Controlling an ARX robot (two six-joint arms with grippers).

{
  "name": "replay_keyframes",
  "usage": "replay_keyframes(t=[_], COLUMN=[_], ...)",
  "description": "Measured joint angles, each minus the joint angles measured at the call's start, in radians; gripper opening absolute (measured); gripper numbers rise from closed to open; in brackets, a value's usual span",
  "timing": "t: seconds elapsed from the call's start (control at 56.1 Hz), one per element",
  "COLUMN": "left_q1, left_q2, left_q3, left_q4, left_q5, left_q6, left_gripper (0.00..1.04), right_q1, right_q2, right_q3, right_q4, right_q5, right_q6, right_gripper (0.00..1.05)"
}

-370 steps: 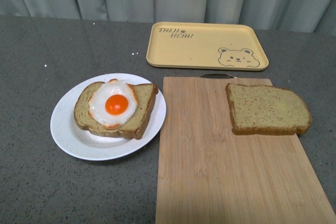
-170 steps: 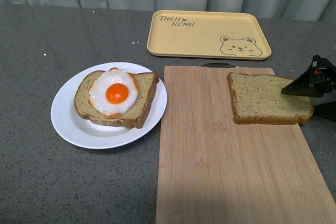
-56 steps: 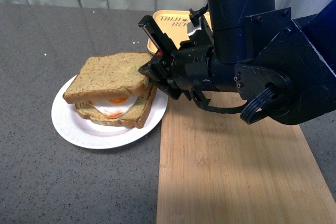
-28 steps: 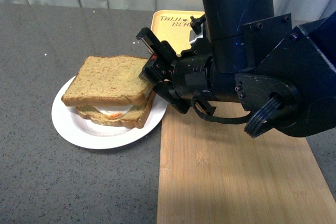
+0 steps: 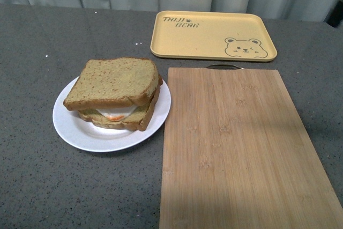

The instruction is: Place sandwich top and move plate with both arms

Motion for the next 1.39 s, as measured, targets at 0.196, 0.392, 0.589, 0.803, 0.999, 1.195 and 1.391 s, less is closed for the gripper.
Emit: replay_keyframes(t=[0.196,0.392,0.589,0.803,0.999,1.195,1.391], left_q1=[0.0,0.0,0.0,0.0,0.0,0.0,0.0], left_q2=[0.0,0.0,0.0,0.0,0.0,0.0,0.0], left_q3=[0.0,0.0,0.0,0.0,0.0,0.0,0.0], left_q4=[0.0,0.0,0.0,0.0,0.0,0.0,0.0], left_q5=[0.0,0.0,0.0,0.0,0.0,0.0,0.0], left_q6=[0.0,0.0,0.0,0.0,0.0,0.0,0.0], left_gripper=[0.98,0.98,0.98,0.98,0.98,0.98,0.98], right_q1=[-0.079,-0.138,-0.177,-0.268,-0.27,-0.27,-0.27], right_q2=[-0.223,-0.451,-0.614,-0.797,-0.949,-1.067,-1.167], right_q3=[-0.128,-0.212,-0.264,-0.302,-0.317,-0.319,-0.319], right_q4=[-0.126,-0.248,-0.359,-0.506,-0.638,-0.744,-0.838], right_q5=[-0.077,-0.135,-0.171,-0.258,-0.263,-0.263,-0.263], right_q6=[-0.032,-0.033,-0.034,-0.034,-0.034,-0.034,-0.034], right_gripper=[0.01,0.01,0.01,0.01,0.01,0.01,0.01])
